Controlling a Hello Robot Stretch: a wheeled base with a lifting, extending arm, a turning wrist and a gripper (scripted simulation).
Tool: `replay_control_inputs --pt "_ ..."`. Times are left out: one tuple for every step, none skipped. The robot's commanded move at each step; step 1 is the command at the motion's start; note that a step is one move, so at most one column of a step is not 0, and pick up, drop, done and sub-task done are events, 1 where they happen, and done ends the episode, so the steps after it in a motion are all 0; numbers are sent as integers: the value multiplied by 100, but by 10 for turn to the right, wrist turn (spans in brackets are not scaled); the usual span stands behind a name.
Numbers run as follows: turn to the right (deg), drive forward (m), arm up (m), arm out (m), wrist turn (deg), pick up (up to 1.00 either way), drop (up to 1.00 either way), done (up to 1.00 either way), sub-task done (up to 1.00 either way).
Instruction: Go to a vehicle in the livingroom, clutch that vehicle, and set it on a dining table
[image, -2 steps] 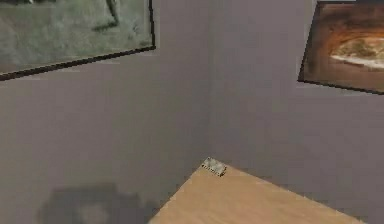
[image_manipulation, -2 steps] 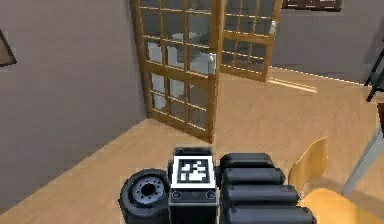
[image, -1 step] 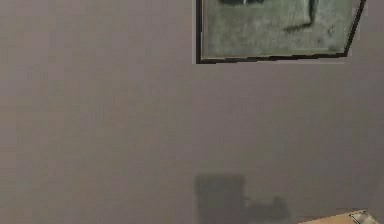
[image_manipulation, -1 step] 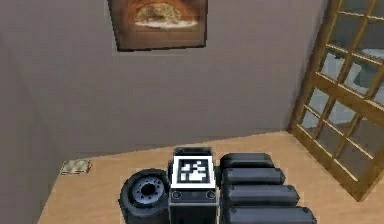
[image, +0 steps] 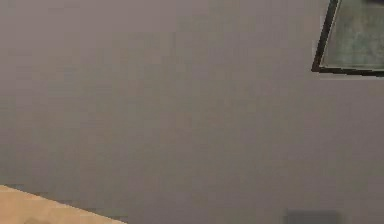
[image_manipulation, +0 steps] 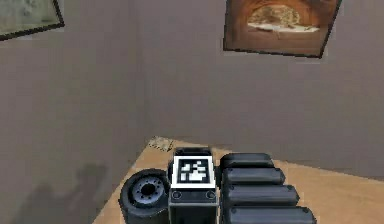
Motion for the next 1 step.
replay_control_inputs --pt "450 0 0 0 0 0 0 0 0"
